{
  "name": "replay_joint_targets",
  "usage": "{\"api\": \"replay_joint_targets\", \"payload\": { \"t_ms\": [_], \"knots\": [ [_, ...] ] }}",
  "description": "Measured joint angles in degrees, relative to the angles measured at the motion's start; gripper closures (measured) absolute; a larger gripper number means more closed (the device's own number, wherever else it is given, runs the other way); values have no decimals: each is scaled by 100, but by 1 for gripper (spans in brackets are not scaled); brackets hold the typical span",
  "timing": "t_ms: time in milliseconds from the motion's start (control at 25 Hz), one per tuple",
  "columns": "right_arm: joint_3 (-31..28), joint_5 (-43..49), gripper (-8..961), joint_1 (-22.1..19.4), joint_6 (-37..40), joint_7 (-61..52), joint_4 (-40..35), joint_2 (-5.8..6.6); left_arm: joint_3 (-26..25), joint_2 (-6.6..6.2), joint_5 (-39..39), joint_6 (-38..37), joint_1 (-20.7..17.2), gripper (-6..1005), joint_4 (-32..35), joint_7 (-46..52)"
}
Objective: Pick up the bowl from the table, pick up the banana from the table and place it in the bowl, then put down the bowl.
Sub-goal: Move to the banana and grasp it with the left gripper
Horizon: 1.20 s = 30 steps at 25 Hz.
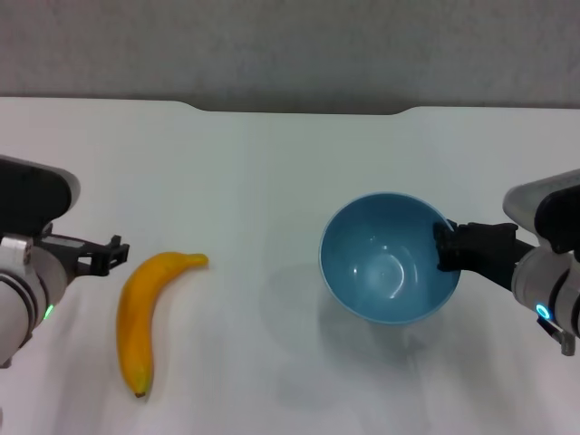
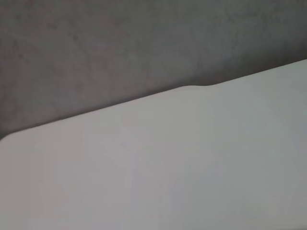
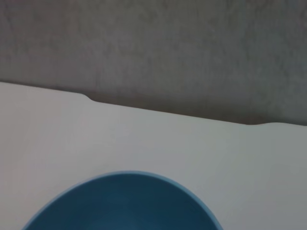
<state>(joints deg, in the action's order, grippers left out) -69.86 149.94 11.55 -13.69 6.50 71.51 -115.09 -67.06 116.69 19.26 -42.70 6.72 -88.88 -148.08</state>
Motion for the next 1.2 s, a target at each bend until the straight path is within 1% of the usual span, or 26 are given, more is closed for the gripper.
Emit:
{"api": "replay_joint_targets", "payload": {
  "t_ms": [40, 80, 120, 200, 240, 400, 440, 480, 600, 800, 880, 1040, 1200],
  "knots": [
    [0, 0, 908, -28, 44, 0, -2, -1, -8, -7, -88, 2, 25, 94, 12, -9],
    [-7, 0, 908, -69, 108, 0, -2, -1, -53, -23, -383, 6, 83, 94, 28, -84],
    [-18, 2, 908, -102, 162, 0, -3, 1, -53, -23, -383, 6, 83, 94, 28, -84],
    [-45, 5, 908, -117, 205, 0, 1, 10, -139, -30, -854, 6, 160, 94, 44, -360],
    [-45, 5, 908, -117, 205, 0, 1, 10, -139, -30, -854, 6, 160, 94, 44, -360],
    [-45, 9, 908, -101, 205, 8, 7, 13, -226, -32, -1363, -122, 297, 95, 63, -806],
    [-45, 9, 908, -102, 193, 32, 9, 13, -343, -32, -1686, -294, 387, 95, 63, -1080],
    [-45, 9, 908, -102, 193, 32, 9, 13, -343, -32, -1686, -294, 387, 95, 63, -1080],
    [-43, 9, 908, -105, 176, 72, 11, 13, -624, -33, -2195, -550, 545, 94, 122, -1423],
    [-8, 10, 908, -83, 173, 74, 12, 13, -778, -26, -2420, -585, 671, 93, 342, -1469],
    [-9, 13, 908, -87, 173, 75, 13, 13, -796, -9, -2625, -443, 695, 93, 464, -1469],
    [-20, 35, 908, -120, 173, 80, 12, 11, -743, -8, -3034, 96, 642, 92, 672, -1471],
    [24, 71, 908, -102, 200, 81, 18, -1, -739, -12, -3171, 206, 655, 92, 878, -1471]
  ]
}}
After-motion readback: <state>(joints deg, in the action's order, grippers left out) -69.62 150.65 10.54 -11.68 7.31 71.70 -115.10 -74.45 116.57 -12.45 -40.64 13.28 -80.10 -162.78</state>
